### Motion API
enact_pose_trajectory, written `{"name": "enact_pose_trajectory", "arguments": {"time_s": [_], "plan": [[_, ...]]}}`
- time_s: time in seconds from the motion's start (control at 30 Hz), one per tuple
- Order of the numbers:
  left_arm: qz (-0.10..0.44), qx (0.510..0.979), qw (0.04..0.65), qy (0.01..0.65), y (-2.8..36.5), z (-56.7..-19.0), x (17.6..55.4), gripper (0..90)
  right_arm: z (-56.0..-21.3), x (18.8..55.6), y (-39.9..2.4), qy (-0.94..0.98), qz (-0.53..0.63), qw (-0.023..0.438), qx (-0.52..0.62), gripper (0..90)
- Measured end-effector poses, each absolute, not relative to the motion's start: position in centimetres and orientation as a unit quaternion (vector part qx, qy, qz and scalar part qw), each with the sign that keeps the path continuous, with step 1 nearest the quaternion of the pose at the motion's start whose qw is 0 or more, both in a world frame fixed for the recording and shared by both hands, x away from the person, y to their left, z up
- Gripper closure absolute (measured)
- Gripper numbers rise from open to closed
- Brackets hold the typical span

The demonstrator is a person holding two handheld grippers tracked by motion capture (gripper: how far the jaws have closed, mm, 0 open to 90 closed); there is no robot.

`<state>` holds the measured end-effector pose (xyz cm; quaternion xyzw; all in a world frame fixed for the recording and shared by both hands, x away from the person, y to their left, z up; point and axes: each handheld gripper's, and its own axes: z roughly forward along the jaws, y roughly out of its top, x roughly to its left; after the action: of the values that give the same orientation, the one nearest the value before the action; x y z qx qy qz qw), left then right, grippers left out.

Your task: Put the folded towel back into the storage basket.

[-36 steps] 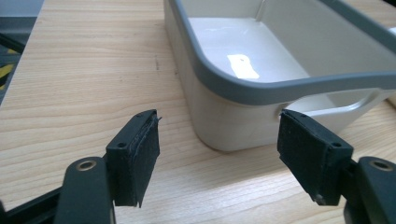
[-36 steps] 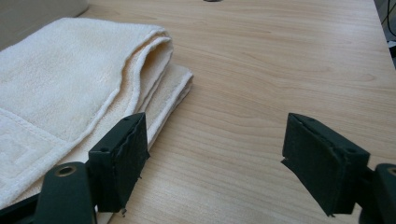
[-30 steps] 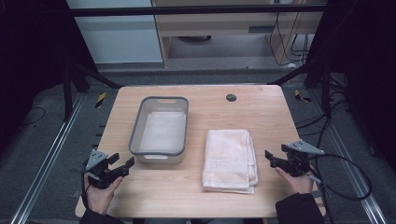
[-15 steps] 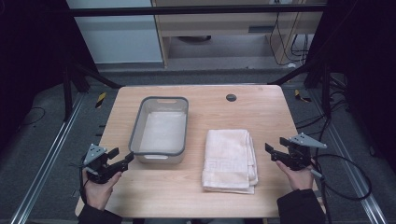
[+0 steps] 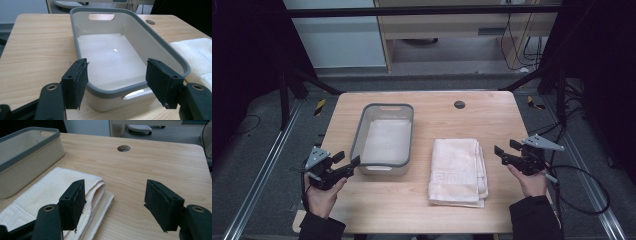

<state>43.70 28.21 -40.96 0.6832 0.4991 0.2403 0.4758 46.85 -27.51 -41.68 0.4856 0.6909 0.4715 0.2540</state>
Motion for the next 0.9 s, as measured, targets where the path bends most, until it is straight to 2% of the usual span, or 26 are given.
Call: {"name": "enact_pose_trajectory", "arguments": {"time_s": [0.9], "plan": [[0.216, 0.715, 0.492, 0.446, 20.8, -39.5, 45.2, 34.2, -39.8, 48.7, -25.6, 0.698, 0.481, 0.242, 0.472, 31.6]]}}
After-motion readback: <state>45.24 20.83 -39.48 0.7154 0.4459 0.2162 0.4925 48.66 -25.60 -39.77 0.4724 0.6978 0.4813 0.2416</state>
